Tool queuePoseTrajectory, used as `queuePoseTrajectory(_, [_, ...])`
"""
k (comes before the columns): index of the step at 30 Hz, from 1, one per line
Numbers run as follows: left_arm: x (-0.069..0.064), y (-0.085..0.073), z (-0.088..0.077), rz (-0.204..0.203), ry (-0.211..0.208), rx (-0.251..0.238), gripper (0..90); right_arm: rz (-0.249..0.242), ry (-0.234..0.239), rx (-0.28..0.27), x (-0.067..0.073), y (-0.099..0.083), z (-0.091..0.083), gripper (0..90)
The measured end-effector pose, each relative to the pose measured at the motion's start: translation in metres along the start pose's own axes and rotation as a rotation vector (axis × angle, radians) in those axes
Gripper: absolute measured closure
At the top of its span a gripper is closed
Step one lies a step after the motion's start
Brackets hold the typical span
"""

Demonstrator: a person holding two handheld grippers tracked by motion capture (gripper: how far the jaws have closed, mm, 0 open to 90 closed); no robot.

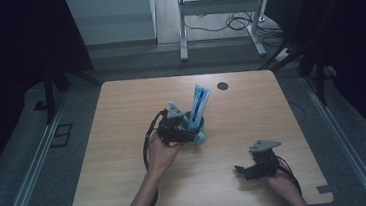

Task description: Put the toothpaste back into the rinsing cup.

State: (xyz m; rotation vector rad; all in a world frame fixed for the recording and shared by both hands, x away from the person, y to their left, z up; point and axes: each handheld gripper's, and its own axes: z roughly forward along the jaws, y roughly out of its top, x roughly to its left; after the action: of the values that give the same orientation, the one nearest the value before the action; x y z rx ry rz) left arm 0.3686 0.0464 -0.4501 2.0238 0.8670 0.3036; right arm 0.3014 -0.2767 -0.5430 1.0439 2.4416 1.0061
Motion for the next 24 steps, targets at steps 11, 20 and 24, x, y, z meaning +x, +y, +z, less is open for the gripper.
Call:
queuePoseTrajectory(11, [-0.005, -0.008, -0.009, 0.002, -0.026, -0.003, 14.5, 0.001, 0.001, -0.001, 0.000, 0.000, 0.000, 2.5])
queuePoseTrajectory(20, [-0.007, -0.017, -0.016, 0.021, -0.016, 0.018, 12.2, 0.001, 0.001, -0.001, 0.000, 0.000, 0.000, 2.5])
queuePoseTrajectory(24, [-0.007, -0.021, -0.019, 0.017, -0.018, 0.014, 11.0, 0.001, 0.001, -0.001, 0.000, 0.000, 0.000, 2.5])
